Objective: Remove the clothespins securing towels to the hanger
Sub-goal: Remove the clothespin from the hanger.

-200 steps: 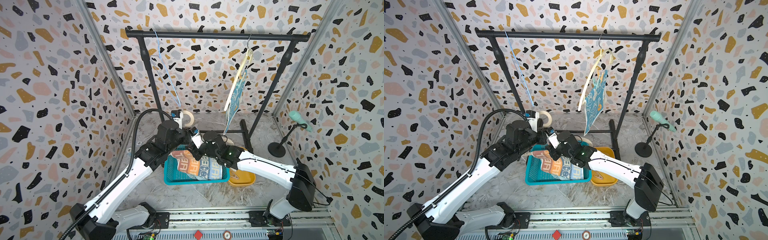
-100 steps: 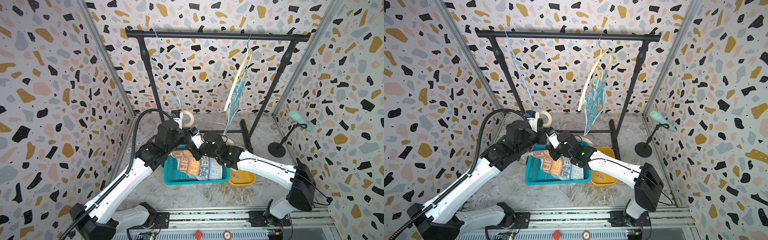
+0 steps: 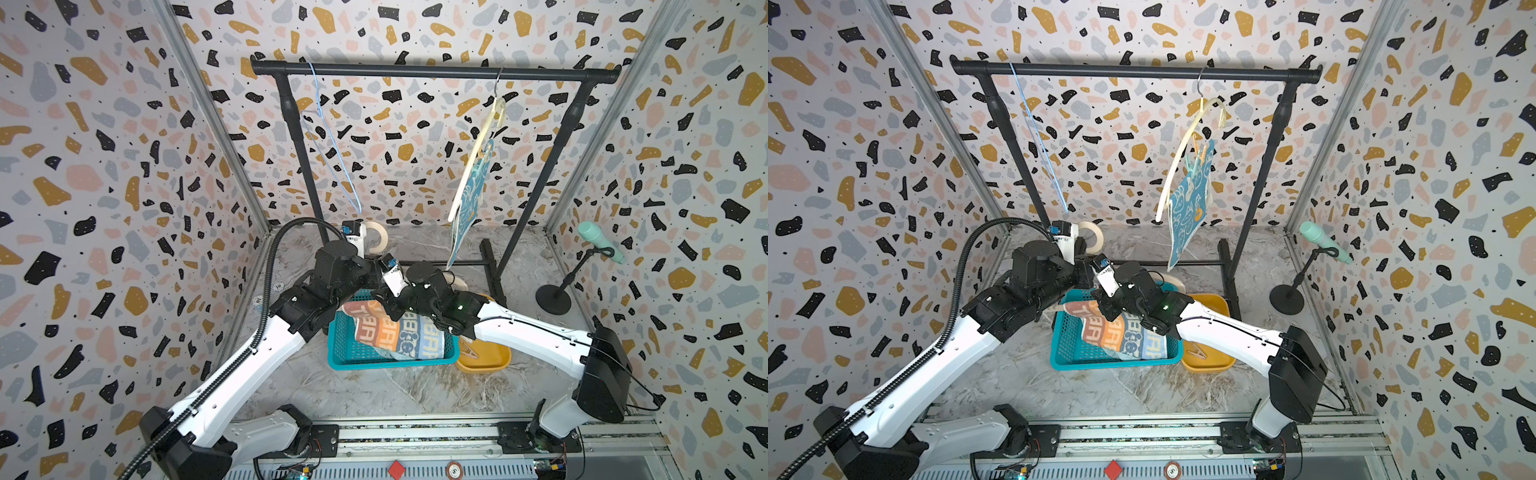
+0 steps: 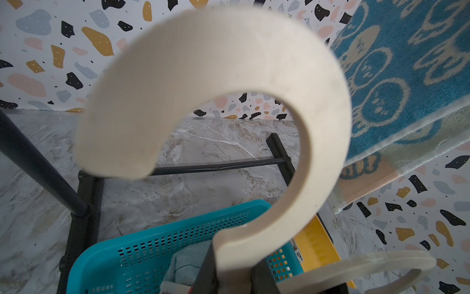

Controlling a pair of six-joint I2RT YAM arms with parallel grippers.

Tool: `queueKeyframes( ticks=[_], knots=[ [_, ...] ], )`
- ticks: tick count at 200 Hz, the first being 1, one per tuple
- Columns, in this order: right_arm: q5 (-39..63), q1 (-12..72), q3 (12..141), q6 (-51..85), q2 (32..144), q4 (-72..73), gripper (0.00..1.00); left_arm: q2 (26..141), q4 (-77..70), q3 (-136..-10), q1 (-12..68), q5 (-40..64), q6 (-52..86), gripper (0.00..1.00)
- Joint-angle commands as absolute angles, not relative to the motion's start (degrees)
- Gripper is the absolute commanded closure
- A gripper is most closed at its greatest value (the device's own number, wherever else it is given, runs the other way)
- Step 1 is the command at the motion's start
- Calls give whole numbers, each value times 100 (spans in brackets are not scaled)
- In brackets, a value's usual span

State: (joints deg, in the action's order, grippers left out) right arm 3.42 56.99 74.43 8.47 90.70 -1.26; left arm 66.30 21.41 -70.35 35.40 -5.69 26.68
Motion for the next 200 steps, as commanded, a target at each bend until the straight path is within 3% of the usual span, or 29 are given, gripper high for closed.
queueKeyframes(
  ticks=[1,200],
  knots=[
    [395,5738,7607,773,8936,-116,100,6513,1793,-7189,3586,-591,2713,100],
    [123,5735,7420,738,8559,77,100,6605,1739,-7009,3586,-778,2637,100]
  ],
)
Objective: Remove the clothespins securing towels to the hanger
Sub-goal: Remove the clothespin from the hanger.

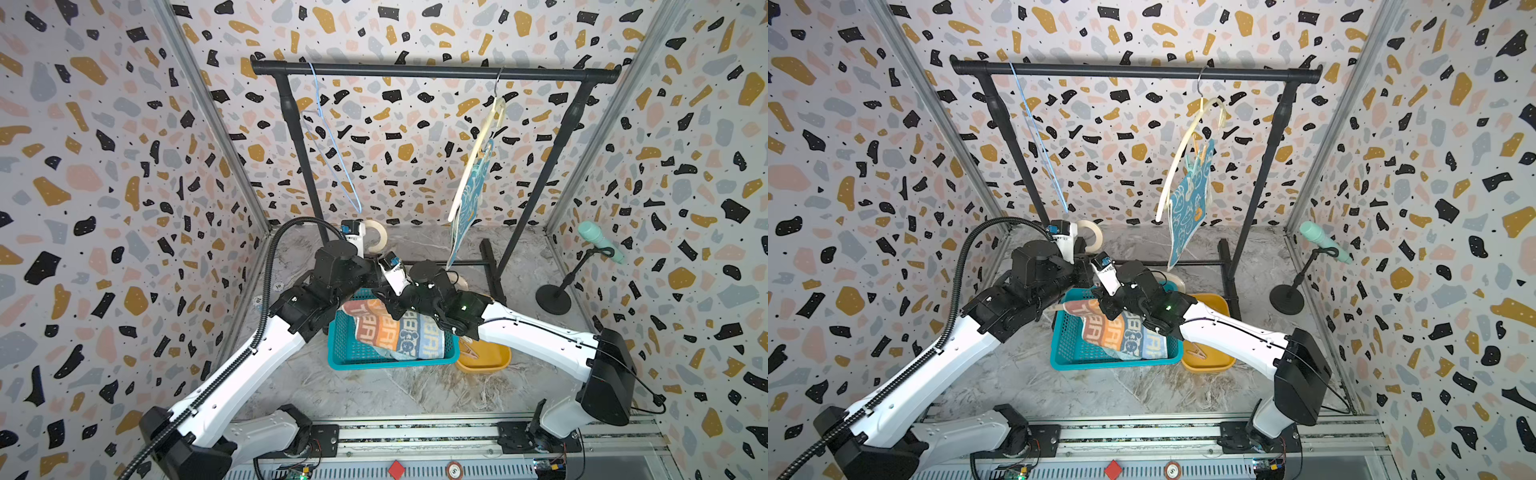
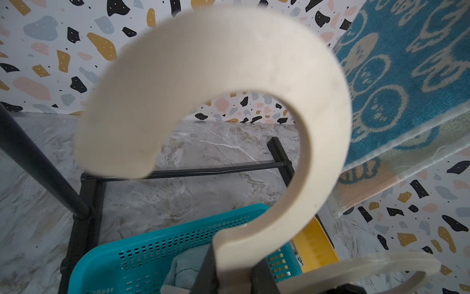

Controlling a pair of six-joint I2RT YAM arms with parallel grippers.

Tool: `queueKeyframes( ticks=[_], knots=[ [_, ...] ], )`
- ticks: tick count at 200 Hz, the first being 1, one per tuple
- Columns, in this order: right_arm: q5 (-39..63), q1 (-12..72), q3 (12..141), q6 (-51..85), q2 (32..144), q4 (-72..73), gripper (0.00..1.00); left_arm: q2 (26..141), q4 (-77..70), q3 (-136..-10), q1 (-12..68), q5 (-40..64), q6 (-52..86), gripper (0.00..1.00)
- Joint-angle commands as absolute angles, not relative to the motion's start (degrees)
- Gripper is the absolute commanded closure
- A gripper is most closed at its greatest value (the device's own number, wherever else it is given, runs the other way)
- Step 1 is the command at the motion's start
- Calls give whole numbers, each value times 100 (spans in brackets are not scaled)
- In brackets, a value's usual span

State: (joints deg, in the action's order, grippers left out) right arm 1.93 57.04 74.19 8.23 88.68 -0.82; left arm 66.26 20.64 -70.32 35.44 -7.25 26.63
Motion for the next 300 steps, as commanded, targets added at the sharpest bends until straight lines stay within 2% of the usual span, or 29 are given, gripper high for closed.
queueKeyframes(
  ticks=[1,139,300],
  knots=[
    [123,5737,7419,738,8555,78,100,6605,1735,-7011,3586,-780,2637,100],
    [126,5737,7409,738,8416,114,100,6641,1688,-7042,3586,-782,2638,100],
    [77,5738,7188,773,7938,81,100,6634,1773,-7282,3586,-1365,2365,100]
  ],
)
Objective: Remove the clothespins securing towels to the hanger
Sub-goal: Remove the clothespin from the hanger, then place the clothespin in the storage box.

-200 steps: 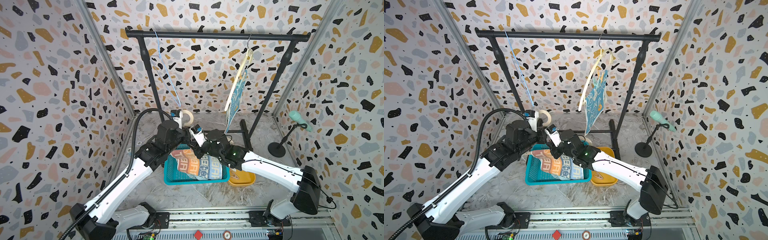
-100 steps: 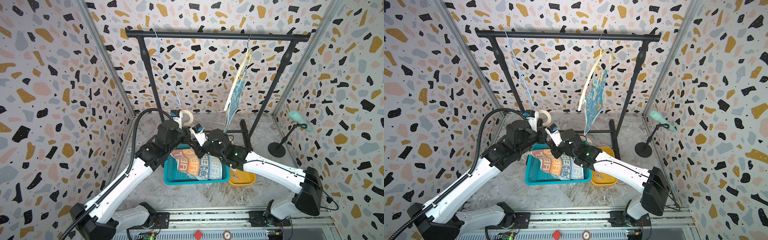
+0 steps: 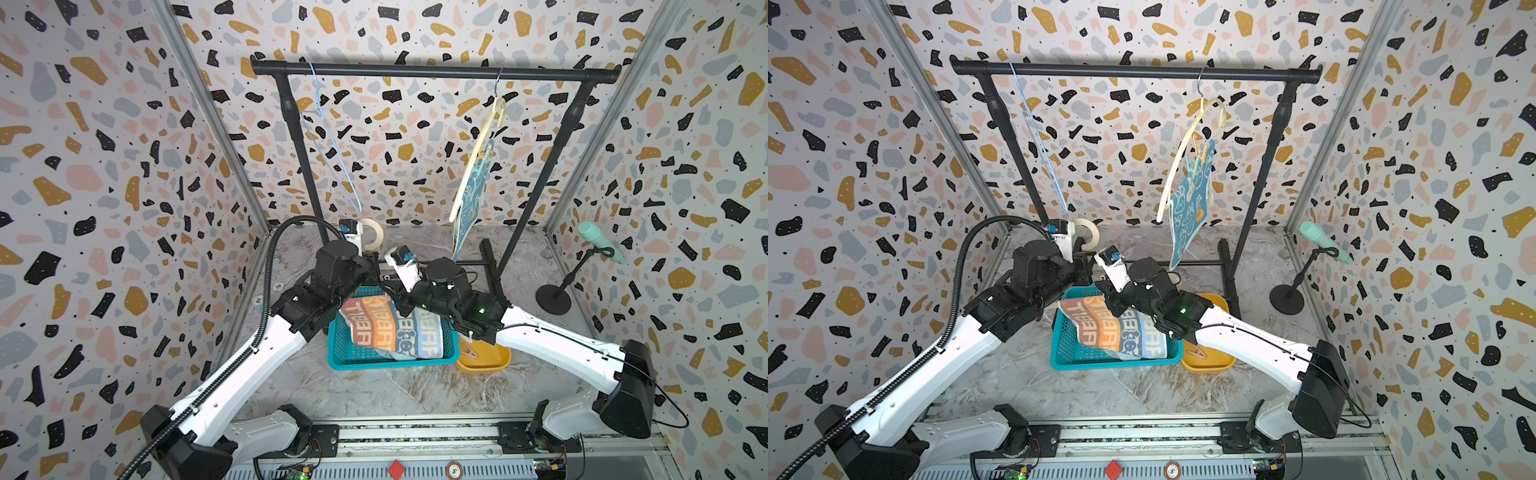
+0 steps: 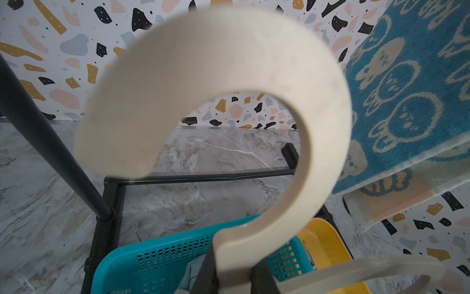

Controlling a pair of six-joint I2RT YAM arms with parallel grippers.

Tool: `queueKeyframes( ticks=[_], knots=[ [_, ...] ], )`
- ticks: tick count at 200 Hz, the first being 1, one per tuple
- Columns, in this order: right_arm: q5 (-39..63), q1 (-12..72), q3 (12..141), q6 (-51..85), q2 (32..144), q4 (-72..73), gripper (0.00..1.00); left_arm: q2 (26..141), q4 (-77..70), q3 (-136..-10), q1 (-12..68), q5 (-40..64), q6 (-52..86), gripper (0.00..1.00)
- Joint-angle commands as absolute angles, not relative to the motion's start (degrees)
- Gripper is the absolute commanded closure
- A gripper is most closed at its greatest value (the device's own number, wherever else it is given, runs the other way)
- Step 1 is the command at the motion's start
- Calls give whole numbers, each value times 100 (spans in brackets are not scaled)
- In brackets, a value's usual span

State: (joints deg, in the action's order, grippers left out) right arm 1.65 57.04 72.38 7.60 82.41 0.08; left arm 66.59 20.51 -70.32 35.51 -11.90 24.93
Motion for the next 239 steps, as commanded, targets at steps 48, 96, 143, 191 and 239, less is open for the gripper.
queueKeyframes(
  ticks=[48,96,143,191,239],
  knots=[
    [-16,5738,6994,807,7694,44,100,6621,1806,-7365,3590,-1440,2329,100],
    [-298,5737,6720,834,7415,-22,100,6616,1793,-7437,3586,-1441,2277,100],
    [-634,5676,6284,964,7092,-74,100,6602,1782,-7450,3586,-1463,2235,100],
    [-976,5449,5732,1291,6602,-226,100,6583,1782,-7458,3588,-1463,2202,100],
    [-1102,5036,5151,1676,6130,-516,100,6487,1690,-7355,3586,-1354,2178,100]
  ],
)
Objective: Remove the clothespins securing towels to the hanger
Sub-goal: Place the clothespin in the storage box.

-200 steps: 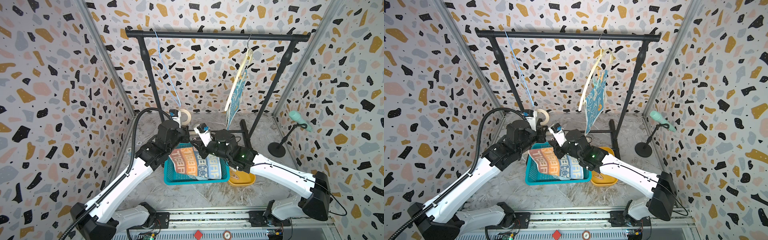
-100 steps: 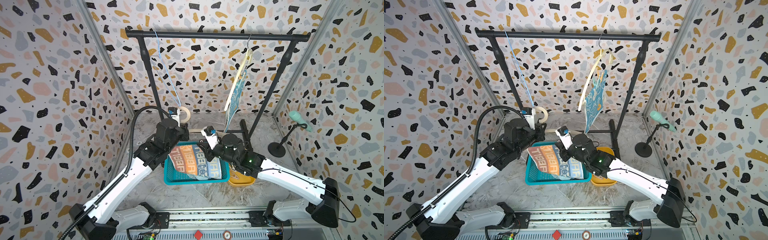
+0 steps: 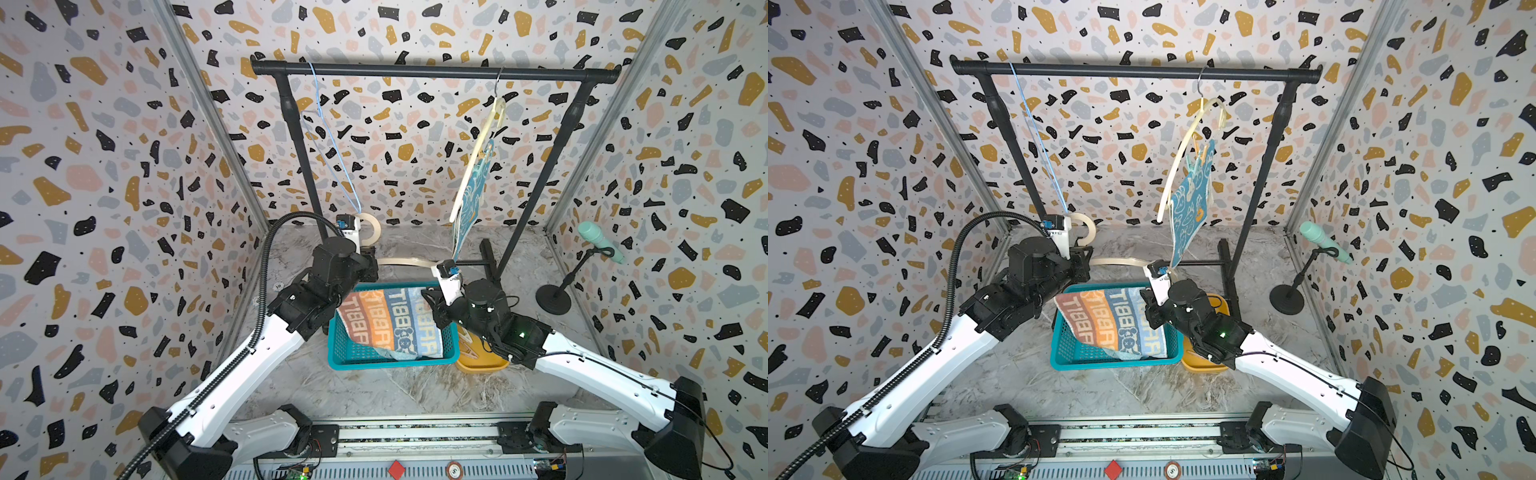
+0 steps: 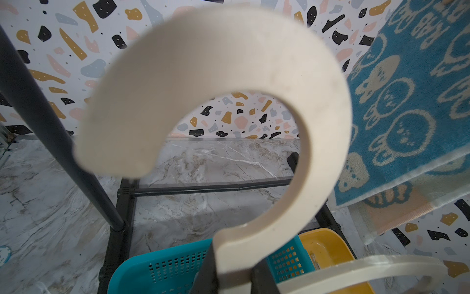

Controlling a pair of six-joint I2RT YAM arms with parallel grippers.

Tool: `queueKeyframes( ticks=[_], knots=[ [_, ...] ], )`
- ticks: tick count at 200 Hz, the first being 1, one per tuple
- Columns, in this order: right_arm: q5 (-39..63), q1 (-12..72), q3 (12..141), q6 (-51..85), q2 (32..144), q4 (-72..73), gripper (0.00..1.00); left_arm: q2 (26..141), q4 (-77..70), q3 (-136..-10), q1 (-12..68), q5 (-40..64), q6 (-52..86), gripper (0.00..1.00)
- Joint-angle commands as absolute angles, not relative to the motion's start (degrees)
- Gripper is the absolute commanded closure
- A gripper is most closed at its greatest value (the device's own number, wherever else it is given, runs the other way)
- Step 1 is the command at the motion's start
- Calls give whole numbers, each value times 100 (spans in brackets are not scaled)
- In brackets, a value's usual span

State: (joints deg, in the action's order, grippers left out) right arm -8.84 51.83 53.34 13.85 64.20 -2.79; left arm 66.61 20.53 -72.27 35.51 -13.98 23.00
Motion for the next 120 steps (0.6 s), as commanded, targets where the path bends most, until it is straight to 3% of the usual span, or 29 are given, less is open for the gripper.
queueKeyframes(
  ticks=[1,120],
  knots=[
    [-1114,5027,5133,1686,6119,-526,100,6482,1689,-7343,3590,-1354,2174,100],
    [-1281,4166,4398,2095,5393,-1058,100,6359,1455,-7210,3586,-1344,2098,100]
  ],
)
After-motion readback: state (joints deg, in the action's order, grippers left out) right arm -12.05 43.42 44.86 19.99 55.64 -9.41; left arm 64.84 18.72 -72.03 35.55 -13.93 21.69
